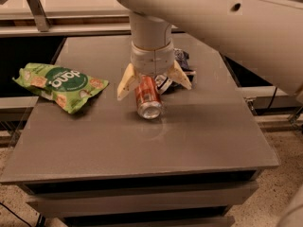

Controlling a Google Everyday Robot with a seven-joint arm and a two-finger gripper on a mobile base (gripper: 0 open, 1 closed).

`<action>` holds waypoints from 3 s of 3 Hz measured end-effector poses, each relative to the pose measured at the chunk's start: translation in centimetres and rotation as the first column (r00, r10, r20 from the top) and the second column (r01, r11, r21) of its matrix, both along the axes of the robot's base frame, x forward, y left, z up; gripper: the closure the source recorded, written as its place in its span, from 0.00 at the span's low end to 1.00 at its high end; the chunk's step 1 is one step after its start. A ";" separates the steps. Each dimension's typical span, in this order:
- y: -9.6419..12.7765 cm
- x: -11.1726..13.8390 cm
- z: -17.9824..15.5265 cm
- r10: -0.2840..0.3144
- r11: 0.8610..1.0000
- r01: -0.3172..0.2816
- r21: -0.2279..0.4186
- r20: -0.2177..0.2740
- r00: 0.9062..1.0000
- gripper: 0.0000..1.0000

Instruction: Place coke can upright

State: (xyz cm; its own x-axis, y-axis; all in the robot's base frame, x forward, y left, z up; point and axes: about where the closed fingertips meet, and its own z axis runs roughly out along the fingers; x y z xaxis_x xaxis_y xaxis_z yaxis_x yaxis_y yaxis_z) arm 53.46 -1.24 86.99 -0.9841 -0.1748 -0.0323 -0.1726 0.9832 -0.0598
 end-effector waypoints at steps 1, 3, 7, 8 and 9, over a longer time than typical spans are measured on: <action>-0.2 0.9 -0.8 0.005 1.000 -0.005 0.007 0.030 1.000 0.00; 0.4 3.0 -2.5 0.009 1.000 -0.009 -0.015 0.042 0.999 0.00; 4.2 3.1 -2.8 0.177 0.978 -0.180 0.106 0.038 0.983 0.88; 5.1 3.0 0.3 0.317 0.918 -0.343 0.199 0.154 0.936 1.00; 4.9 1.6 3.8 0.380 0.831 -0.471 0.295 0.317 0.869 1.00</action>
Offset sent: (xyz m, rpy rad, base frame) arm 0.0283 0.0022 -0.0259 -0.0407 -0.0546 0.0232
